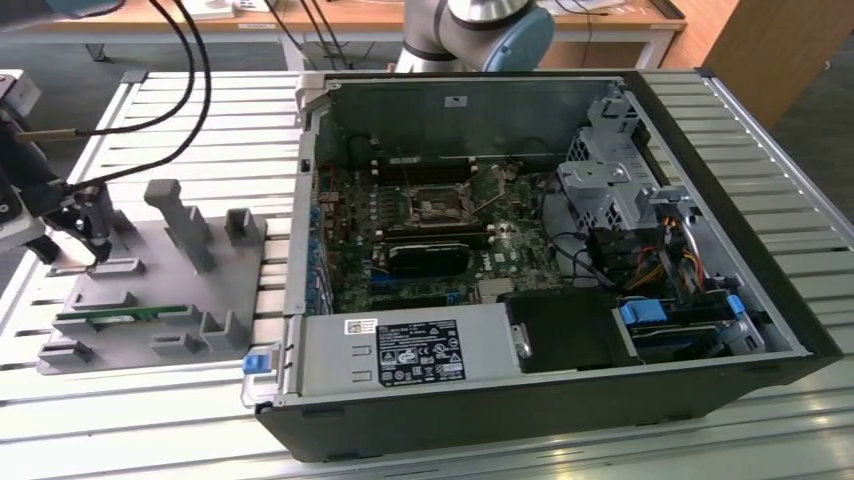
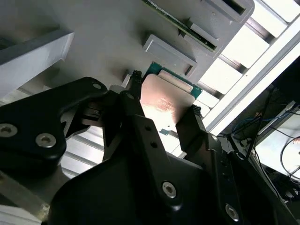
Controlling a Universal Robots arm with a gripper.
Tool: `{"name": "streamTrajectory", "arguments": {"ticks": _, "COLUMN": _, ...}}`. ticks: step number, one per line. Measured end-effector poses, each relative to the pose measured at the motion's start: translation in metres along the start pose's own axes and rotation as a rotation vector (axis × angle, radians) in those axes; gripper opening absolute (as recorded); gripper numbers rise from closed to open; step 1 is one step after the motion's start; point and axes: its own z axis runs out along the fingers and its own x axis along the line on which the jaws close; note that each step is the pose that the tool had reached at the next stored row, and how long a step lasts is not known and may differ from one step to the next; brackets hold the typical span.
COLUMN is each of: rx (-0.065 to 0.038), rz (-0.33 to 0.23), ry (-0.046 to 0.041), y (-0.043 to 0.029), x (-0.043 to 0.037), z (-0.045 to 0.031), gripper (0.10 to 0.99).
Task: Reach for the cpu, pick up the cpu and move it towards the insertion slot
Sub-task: 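Pick up the cpu and move it towards the insertion slot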
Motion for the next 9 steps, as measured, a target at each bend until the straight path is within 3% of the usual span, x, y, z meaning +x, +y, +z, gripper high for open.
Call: {"name": "streamTrajectory", "arguments": {"ticks": 9, "rx": 0.0, "rz": 0.0, "ry": 0.0001, "y": 0.0015, "x": 0.0, "z": -0.0409, "gripper": 0.545}}
